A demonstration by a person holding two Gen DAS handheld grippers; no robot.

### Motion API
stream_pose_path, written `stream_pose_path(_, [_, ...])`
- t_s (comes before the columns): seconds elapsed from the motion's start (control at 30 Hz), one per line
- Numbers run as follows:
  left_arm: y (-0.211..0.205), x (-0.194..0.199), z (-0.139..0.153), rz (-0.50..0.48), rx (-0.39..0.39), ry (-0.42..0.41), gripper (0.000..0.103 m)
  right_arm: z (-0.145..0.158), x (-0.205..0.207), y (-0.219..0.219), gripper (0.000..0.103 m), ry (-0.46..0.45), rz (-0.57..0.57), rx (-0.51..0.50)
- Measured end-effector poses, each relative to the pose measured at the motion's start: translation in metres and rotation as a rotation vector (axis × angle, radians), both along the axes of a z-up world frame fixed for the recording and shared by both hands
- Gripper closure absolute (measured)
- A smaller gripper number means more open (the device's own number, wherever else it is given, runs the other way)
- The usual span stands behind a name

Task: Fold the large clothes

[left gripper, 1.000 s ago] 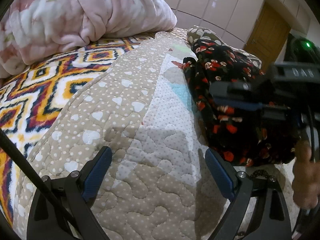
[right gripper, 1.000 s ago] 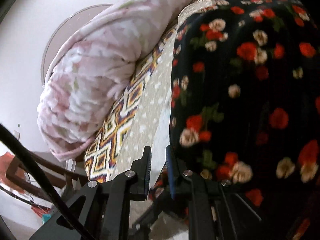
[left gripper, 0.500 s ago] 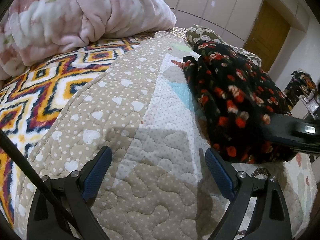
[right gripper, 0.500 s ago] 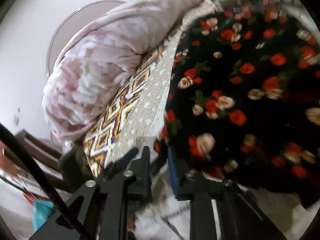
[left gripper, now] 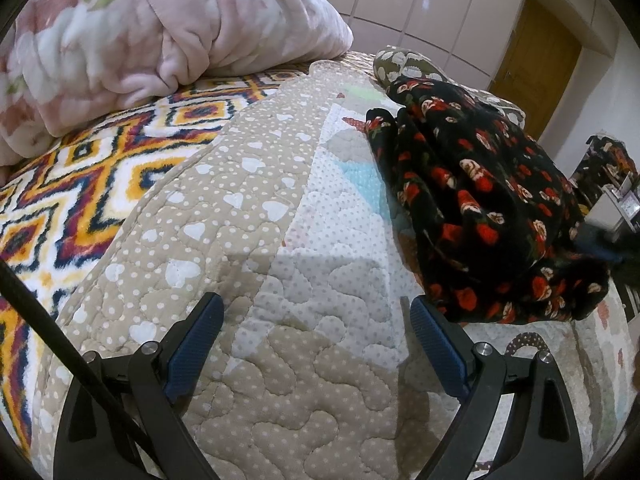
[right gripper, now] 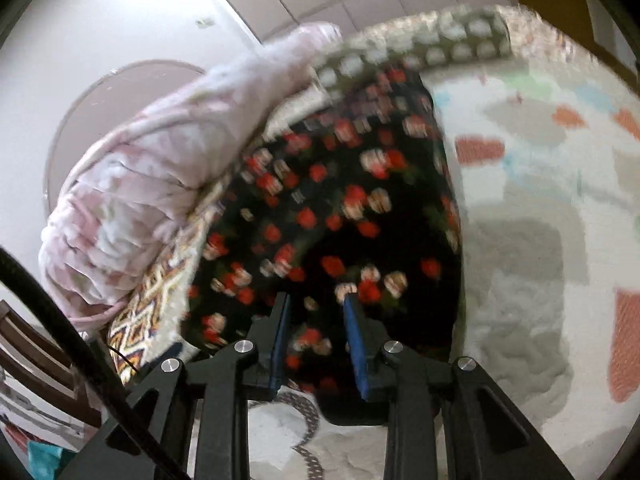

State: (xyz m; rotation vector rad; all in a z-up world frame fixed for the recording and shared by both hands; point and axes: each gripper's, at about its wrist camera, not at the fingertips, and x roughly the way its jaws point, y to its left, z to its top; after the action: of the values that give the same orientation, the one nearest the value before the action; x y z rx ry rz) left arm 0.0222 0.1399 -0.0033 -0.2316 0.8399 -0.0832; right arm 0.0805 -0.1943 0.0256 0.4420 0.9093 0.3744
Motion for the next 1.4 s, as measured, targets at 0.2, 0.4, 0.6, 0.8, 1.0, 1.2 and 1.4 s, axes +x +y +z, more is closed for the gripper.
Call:
stream_pose_path(0.2, [-0.002,0.000,0.000,-0.001,0.002,0.000,0.010,-0.008,-0.002,0.007,0.073,0.004,0.030,-0.028])
stream_pose_path(0.4, [-0.002,0.000,0.000,-0.001,0.004,0.000,0.010,-0.007,-0.020,0.011,0.072,-0.023,0.067,-0.076])
stream_pose_path(0.6, [-0.001,0.000,0.000,-0.001,0.007,0.001,0.010,0.014,-0.040,0.013,0.072,-0.096,0.054,-0.097])
stream_pose_path(0.8, [-0.001,0.000,-0.001,-0.002,0.006,0.000,0.010,0.043,-0.029,0.054,0.072,-0.181,0.124,-0.155])
stream_pose_path(1.0, [-0.003,0.000,-0.001,-0.002,0.004,-0.001,0.010,-0.012,-0.023,0.094,0.072,-0.080,0.179,-0.344])
stream_pose_path(1.2, [-0.001,0.000,0.000,-0.003,0.005,-0.003,0.010,-0.026,-0.055,0.083,0.073,-0.053,0.230,-0.454])
stream_pose_path(1.4, [-0.002,0.000,0.000,-0.003,0.018,0.001,0.010,0.016,-0.065,0.044,0.073,-0.161,0.091,-0.281])
